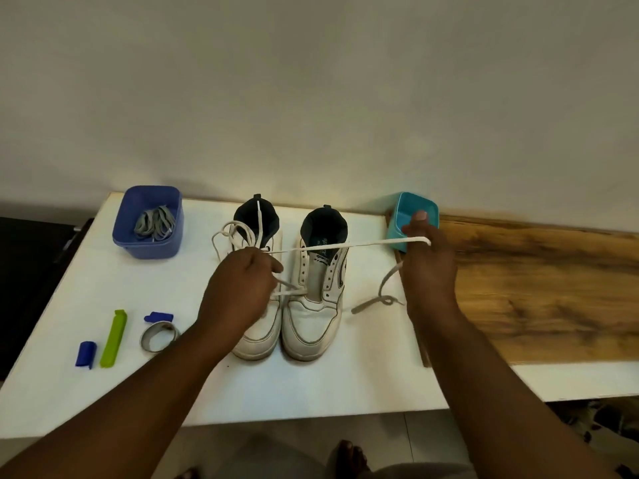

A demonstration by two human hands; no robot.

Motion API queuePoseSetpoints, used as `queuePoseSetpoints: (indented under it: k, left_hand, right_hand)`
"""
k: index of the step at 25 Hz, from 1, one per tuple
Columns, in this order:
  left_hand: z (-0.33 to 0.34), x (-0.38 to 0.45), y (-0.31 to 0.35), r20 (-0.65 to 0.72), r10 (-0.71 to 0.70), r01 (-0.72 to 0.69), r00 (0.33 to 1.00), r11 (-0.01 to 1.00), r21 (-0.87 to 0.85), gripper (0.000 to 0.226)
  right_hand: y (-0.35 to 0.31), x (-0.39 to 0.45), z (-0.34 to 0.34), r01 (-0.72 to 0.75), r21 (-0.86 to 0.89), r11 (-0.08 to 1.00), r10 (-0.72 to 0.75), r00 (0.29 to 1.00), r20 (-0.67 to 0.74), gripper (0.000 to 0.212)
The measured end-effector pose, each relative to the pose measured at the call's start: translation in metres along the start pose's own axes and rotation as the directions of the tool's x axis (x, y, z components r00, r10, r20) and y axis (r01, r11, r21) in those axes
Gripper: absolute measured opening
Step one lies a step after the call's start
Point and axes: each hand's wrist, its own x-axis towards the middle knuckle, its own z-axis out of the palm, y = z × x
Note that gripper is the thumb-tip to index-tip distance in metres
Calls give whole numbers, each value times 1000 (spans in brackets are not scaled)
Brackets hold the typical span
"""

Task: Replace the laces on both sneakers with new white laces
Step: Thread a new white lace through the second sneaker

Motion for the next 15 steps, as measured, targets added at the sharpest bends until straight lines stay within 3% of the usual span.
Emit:
queuePoseSetpoints:
  k: [1,2,4,5,6,8,10,11,13,15]
  left_hand:
    - [-2,3,-1,-28,-58,56,998,995,-85,32]
    - [-1,4,-4,-29,-81,77,996,991,-110,32]
    - [6,-4,-4,-56,51,-48,997,998,46,45]
    - [9,-10,-1,-89,204,-190,975,971,143,54]
    - [11,-15,5,-103,382,-356,919,912,206,59]
    - [17,-23,16,19,594,-584,805,785,209,56]
    - [22,-27,21,233,518,-545,823,836,70,59]
    - [21,-25,18,293,456,-492,840,868,61,62]
    - [13,-15,3,309,402,-480,862,843,241,68]
    - [0,2,-12,261,451,-520,853,700,489,51]
  right_hand:
    - [0,4,-2,-144,189,971,145,989,10,33]
    - [0,4,-1,-194,283,939,197,980,18,30]
    - [-1,-2,8,-132,330,935,114,991,75,13]
    - [-4,-10,14,-24,283,959,-12,992,125,2]
    - [-9,-21,19,126,206,970,-165,969,184,9]
    - [-12,-36,23,382,135,914,-404,840,361,21]
    - [-7,-45,22,628,22,778,-556,671,490,29]
    - [-4,-46,21,687,-58,725,-569,644,512,34]
    - [-1,-38,17,636,-275,721,-497,751,434,39]
    - [-2,-23,5,523,-519,676,-468,849,246,36]
